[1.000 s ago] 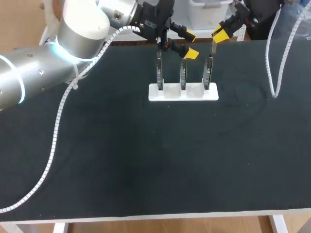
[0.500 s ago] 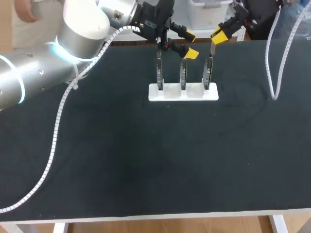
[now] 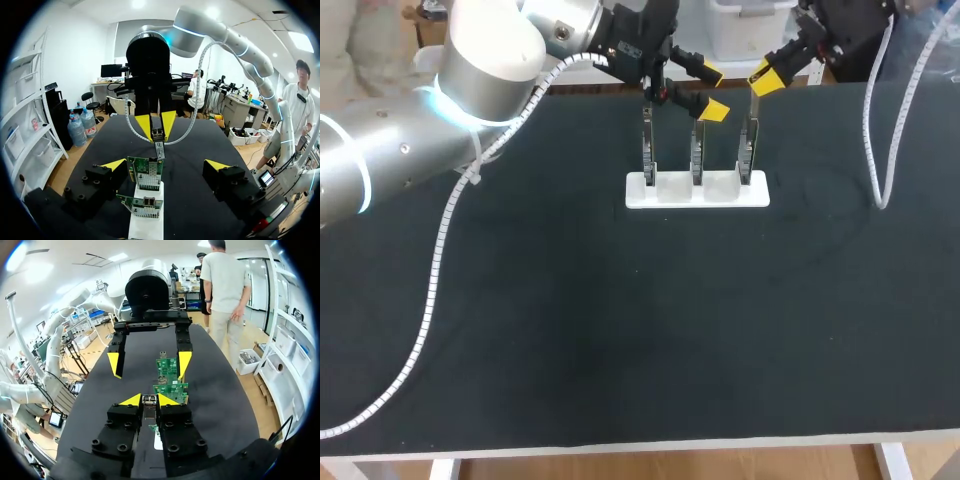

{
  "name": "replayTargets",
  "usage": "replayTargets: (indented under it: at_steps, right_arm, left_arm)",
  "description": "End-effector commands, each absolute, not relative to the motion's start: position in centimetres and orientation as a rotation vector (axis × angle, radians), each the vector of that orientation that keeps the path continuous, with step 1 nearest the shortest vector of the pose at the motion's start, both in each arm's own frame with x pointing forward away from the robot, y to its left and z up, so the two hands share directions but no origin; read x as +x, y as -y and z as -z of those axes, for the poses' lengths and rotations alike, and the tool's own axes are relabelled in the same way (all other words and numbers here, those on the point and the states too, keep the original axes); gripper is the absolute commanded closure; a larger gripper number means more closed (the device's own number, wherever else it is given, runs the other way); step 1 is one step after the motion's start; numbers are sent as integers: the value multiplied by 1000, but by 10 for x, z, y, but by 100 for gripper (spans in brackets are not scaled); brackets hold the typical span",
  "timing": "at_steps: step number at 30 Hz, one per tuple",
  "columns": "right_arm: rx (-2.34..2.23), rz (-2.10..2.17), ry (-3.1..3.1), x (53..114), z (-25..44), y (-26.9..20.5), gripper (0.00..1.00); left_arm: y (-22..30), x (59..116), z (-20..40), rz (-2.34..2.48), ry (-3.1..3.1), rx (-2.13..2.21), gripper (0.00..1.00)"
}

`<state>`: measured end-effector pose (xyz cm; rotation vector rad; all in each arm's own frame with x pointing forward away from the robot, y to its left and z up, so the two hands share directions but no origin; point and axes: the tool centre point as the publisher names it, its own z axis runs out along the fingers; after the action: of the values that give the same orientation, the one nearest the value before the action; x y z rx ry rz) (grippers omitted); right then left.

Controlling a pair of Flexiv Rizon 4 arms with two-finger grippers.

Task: Pick up the optical module with the left hand, and insert it into the network port with the right hand.

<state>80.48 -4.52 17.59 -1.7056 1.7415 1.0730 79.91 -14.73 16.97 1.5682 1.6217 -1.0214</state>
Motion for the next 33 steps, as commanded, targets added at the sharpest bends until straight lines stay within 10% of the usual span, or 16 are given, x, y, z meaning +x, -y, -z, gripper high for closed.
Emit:
replayTargets:
  at_steps: [1, 33]
  right_arm:
    - [-1691, -1047, -1750, 796, -176, 45, 100]
    - [-1669, -989, -1772, 795, -173, 50, 100]
  left_arm:
    - [147, 800, -170, 1021, -1624, 1572, 0]
    - [147, 800, -170, 1021, -1624, 1572, 0]
